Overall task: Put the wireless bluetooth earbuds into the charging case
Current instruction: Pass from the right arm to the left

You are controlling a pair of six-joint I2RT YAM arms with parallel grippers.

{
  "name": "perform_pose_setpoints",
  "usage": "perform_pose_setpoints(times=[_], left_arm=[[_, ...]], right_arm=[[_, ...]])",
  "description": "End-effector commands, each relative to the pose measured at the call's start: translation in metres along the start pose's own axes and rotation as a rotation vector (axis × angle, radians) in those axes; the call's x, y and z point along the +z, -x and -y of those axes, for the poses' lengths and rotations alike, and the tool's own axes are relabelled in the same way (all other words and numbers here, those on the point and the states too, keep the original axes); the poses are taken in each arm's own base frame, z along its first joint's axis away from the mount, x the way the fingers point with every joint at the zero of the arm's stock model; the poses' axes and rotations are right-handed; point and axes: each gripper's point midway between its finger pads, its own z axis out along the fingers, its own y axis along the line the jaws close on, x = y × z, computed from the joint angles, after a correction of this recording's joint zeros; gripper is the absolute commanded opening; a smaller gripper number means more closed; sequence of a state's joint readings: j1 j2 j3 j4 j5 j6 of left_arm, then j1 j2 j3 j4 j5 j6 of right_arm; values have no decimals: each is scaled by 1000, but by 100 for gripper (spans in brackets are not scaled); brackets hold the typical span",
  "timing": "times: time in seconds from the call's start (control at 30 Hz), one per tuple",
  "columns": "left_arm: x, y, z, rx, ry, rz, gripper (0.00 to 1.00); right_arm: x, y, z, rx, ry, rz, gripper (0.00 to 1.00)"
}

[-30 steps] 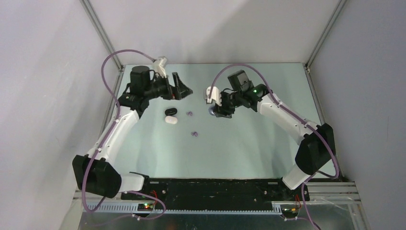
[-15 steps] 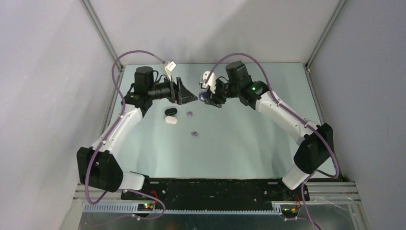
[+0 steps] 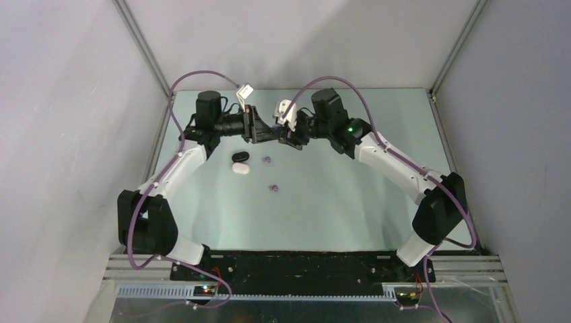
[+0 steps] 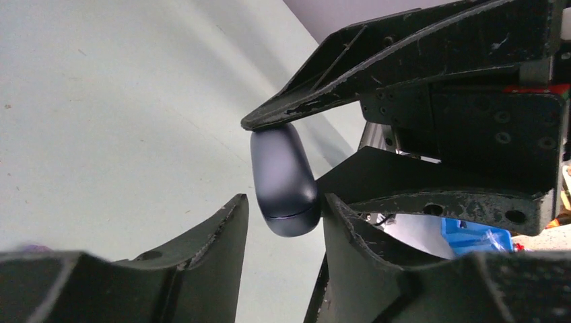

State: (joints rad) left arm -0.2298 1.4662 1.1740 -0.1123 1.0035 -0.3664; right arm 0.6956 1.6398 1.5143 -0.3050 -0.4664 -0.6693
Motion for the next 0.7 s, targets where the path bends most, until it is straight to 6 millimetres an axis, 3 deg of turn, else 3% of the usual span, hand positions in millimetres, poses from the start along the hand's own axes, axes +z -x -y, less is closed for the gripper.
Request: perform_pose_setpoints(times=[0.0,0.17,0.23,0.27,0.3,0.43,0.53,0.6,0.67], left_arm=[[1,21,21,79,-73,27,45],[1,22,27,112,-113,36,18],[1,24,26,125,-119,43,10],[1,25,26,132,-123,46,5],[0,24,25,133,-124,46,3],[-6,21,20,149,-129,56,0],[-13,10,24,234,-151,37,0],[-18,-8,22,309,-143,-12,0],[-22,-18,16,491,-134,-48,0]], right_arm=[[-5,37,12,-50,-56,107,33],[-2,32,3,-32,-22,105,38],[-1,28,-3,-15,6,102,43],[-1,27,-7,-5,23,106,51],[-2,24,-10,9,36,97,61],[-20,23,-11,110,114,108,83],[-42,24,4,236,153,139,89],[-52,27,9,288,192,151,89],[-57,30,9,319,250,161,88]])
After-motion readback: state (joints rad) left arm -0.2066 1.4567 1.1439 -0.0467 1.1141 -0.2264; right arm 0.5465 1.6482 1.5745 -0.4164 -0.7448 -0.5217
